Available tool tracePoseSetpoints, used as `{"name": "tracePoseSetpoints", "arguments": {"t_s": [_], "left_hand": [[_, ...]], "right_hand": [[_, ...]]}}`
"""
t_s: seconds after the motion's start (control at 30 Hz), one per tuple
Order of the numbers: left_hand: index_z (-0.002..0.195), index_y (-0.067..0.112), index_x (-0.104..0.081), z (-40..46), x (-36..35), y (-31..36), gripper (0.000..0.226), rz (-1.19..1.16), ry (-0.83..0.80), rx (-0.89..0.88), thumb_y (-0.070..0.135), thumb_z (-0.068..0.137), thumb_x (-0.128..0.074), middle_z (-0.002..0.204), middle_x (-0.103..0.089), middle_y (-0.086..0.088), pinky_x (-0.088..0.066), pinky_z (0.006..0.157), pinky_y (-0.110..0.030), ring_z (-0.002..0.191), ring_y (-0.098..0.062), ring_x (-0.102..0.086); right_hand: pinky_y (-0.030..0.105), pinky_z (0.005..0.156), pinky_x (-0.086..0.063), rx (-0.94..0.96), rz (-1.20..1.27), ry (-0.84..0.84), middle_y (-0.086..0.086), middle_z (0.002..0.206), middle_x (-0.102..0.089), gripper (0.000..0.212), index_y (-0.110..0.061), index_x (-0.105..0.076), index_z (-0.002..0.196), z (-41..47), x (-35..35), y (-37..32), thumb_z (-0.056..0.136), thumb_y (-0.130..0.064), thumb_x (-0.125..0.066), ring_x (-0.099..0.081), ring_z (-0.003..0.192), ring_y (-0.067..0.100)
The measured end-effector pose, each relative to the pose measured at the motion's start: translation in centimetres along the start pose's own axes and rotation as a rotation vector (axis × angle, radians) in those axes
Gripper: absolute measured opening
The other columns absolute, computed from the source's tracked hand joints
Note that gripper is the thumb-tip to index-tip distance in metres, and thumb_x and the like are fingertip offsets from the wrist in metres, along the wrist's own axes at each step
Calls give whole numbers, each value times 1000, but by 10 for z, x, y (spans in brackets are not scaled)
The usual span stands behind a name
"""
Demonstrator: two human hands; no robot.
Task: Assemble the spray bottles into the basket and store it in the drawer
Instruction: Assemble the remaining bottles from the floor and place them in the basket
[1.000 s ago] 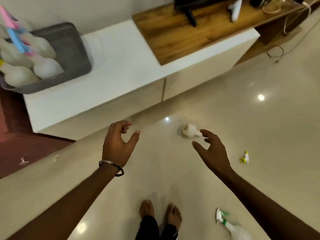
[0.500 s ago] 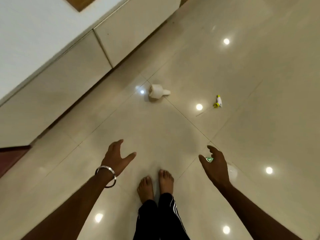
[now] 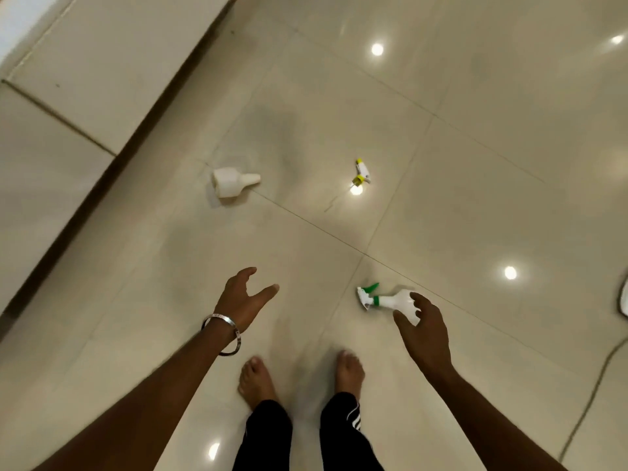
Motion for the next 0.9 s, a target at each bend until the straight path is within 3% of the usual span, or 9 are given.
{"name": "tracePoseSetpoints", "arguments": {"t_s": [0.17,0.4,0.5,0.6,0.63,0.7,0.73,0.83,0.9], "left_hand": [[135,33,-42,9,-99,34,66,-16,-106,11,50,78,-71,142,-42,-2,-37,91,-29,118,-17,-47],[133,28,-47,24,-234,45,62,-65,-112,125,46,79,-71,129,-48,0,-36,88,-28,114,-16,-49],[126,22,-51,40,-295,33,54,-110,-112,209,41,80,-73,113,-53,2,-36,82,-17,101,-13,-51],[109,4,-61,53,-358,8,46,-107,-133,300,37,80,-73,80,-61,4,-40,58,-4,78,-18,-58],[114,-2,-59,53,-379,-3,56,-125,-162,363,41,79,-71,85,-66,-3,-46,66,-9,82,-22,-62],[128,5,-52,48,-414,-30,73,-136,-221,538,54,76,-67,117,-62,-15,-49,93,-35,107,-29,-60],[129,10,-51,44,-427,-41,75,-154,-250,614,59,74,-65,119,-59,-13,-48,93,-40,108,-28,-59],[120,16,-56,47,-457,-58,64,-304,-277,729,60,75,-64,90,-55,-2,-45,62,-30,72,-17,-55],[121,17,-56,59,-474,-66,61,-411,-281,753,60,78,-64,95,-55,-3,-44,65,-31,73,-16,-53]], "right_hand": [[33,101,-42,-48,41,38,1,139,-52,59,-21,-49,141,33,42,55,87,-28,-71,-52,125,20],[27,100,-38,-24,-9,-39,-1,145,-48,66,-24,-44,144,98,73,130,85,-28,-73,-49,129,18],[22,100,-32,17,-90,-90,1,147,-46,70,-22,-42,146,132,65,155,84,-32,-73,-44,134,16],[25,102,-34,22,-138,-169,3,149,-41,80,-23,-35,150,158,43,182,81,-38,-74,-41,136,19],[28,103,-36,23,-152,-191,4,150,-40,84,-23,-33,151,165,34,190,81,-40,-74,-41,137,21],[35,104,-40,17,-177,-231,6,150,-37,89,-23,-29,153,178,14,204,79,-43,-75,-41,136,24],[38,104,-41,7,-181,-244,7,151,-36,91,-23,-28,153,184,5,210,78,-46,-75,-42,136,26],[41,102,-43,-15,-176,-262,8,150,-35,95,-24,-27,152,199,-23,223,75,-52,-76,-43,135,29],[43,101,-45,-6,-183,-267,8,150,-34,97,-26,-26,152,209,-41,228,74,-57,-75,-42,135,29]]}}
Point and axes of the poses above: each hand's wrist, its own z-axis towards the middle knuckle, its own x-axis out of the back of the hand, y = z × x, the point moved 7 cm from there along z, towards the middle knuckle
